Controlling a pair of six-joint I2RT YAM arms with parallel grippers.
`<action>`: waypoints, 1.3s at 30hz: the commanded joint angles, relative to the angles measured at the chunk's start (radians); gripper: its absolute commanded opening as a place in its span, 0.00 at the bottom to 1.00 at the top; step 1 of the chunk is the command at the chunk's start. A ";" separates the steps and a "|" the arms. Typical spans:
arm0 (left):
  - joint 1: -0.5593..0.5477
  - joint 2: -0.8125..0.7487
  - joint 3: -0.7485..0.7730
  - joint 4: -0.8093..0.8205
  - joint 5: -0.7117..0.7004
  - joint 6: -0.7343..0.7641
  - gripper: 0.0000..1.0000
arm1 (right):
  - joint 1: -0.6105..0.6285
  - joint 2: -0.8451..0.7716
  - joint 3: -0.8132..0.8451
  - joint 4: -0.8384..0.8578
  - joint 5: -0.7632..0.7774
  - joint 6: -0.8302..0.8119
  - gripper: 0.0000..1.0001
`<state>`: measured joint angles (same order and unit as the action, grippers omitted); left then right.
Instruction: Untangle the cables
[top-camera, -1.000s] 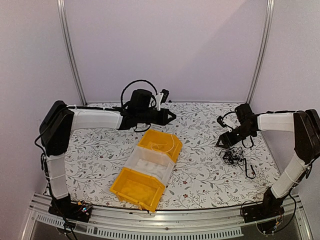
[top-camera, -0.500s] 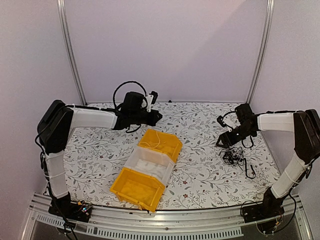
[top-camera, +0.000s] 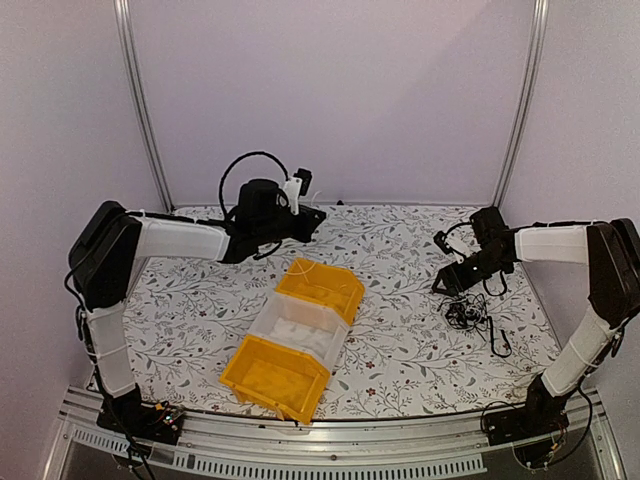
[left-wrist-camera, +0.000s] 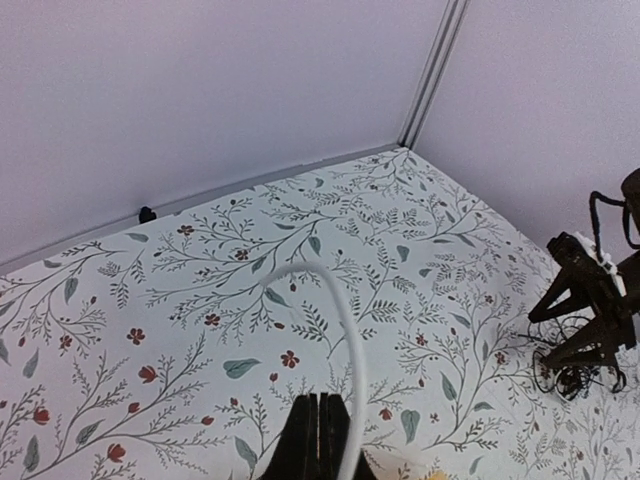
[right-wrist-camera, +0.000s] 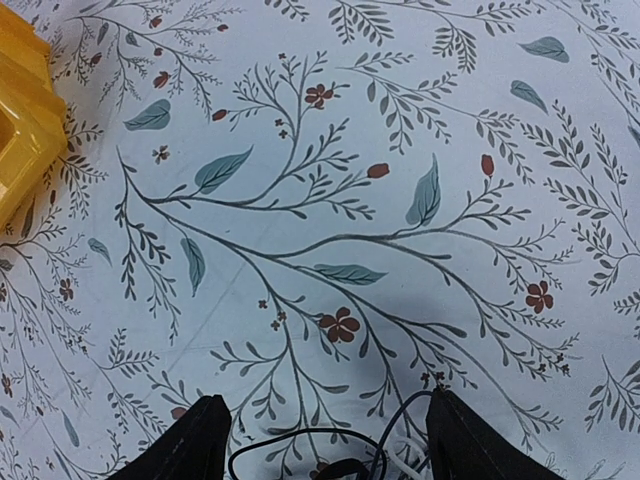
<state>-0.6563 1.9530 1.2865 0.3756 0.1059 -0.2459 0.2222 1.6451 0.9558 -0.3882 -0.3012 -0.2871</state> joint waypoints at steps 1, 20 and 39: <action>-0.035 0.048 0.017 0.111 0.140 -0.061 0.00 | -0.004 0.015 -0.009 0.014 0.005 0.005 0.72; -0.146 0.002 -0.116 0.154 0.299 -0.182 0.00 | -0.004 0.037 0.005 0.017 0.006 0.005 0.72; -0.166 -0.114 -0.199 0.003 0.168 -0.133 0.00 | -0.004 0.047 -0.001 0.023 -0.009 0.006 0.72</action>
<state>-0.8307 1.8721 1.1667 0.3882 0.2932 -0.3492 0.2222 1.6772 0.9550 -0.3801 -0.2989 -0.2871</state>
